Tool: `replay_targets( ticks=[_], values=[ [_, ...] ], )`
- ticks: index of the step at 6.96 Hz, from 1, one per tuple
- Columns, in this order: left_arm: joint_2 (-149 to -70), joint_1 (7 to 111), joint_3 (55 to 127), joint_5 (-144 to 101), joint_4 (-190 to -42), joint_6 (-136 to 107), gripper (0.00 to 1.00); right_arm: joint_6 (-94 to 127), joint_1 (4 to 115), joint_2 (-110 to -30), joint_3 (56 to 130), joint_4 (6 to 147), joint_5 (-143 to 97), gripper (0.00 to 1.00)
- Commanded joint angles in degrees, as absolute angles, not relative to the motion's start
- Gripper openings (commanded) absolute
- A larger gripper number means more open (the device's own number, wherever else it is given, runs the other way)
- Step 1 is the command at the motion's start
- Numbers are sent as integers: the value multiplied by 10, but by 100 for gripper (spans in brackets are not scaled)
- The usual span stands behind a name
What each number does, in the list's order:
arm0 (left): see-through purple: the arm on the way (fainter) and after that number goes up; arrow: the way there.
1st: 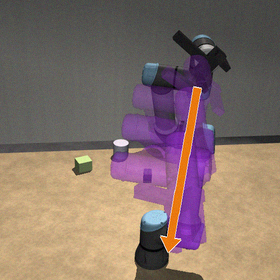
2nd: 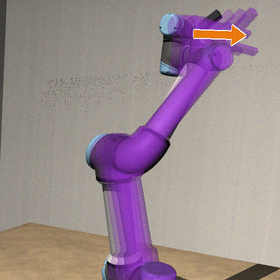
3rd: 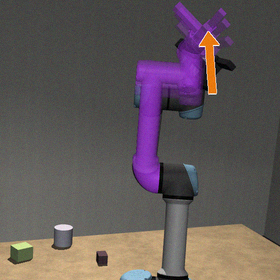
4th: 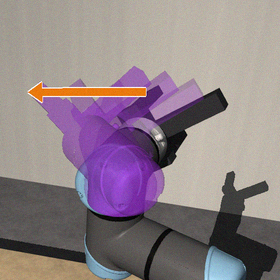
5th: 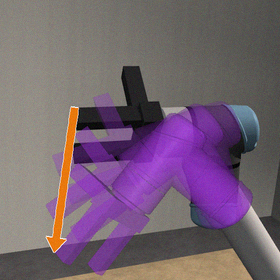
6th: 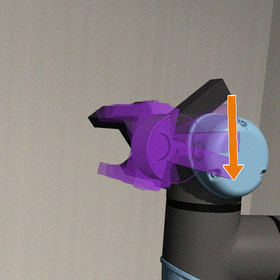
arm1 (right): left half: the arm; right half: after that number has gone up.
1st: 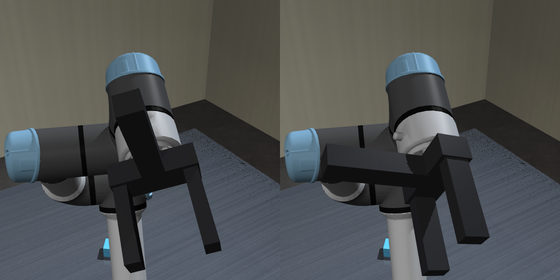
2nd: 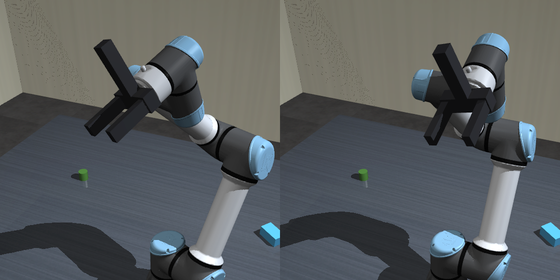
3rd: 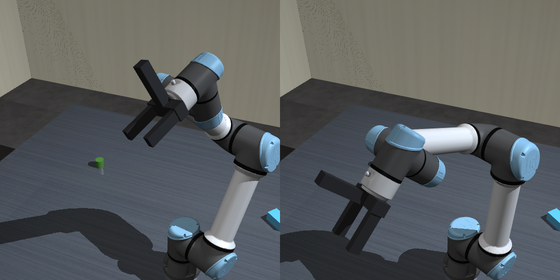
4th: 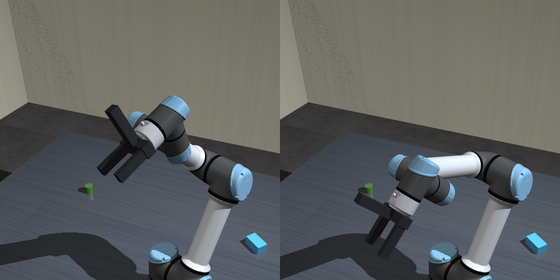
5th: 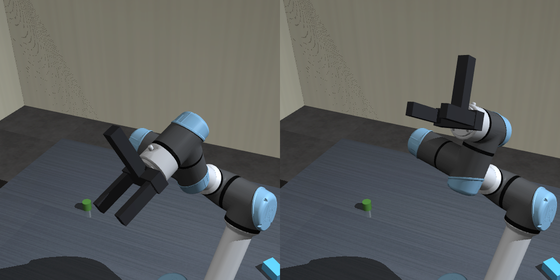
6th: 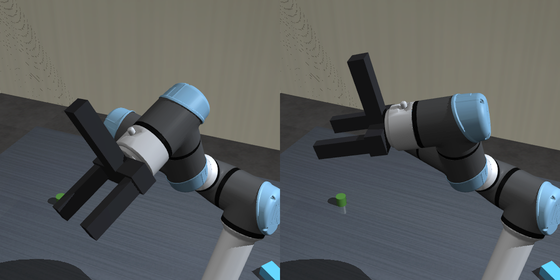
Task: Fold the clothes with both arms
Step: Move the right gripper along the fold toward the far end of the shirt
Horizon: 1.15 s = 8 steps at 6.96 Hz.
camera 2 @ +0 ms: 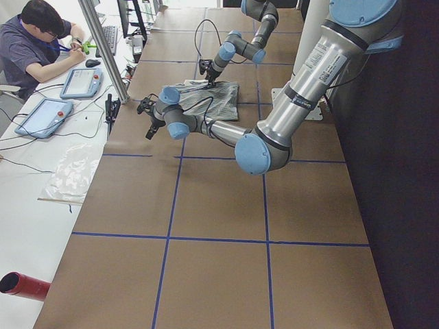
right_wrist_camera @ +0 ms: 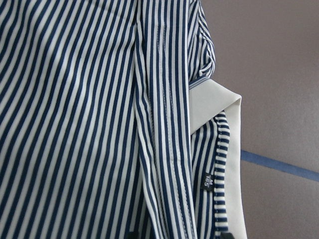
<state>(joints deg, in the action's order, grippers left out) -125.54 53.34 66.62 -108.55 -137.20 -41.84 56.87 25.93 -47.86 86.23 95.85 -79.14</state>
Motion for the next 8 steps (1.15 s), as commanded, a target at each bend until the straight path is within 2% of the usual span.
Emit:
replay_targets(
  ticks=[1, 6, 8],
  values=[
    [-1255, 533, 666, -1085, -1372, -418, 100, 527, 283, -489, 854, 957, -811, 63],
    [-1256, 533, 666, -1085, -1371, -418, 100, 466, 340, -546, 866, 949, -838, 63],
    [-1256, 533, 666, -1085, -1372, -418, 100, 476, 345, -516, 858, 925, -841, 66]
  ],
)
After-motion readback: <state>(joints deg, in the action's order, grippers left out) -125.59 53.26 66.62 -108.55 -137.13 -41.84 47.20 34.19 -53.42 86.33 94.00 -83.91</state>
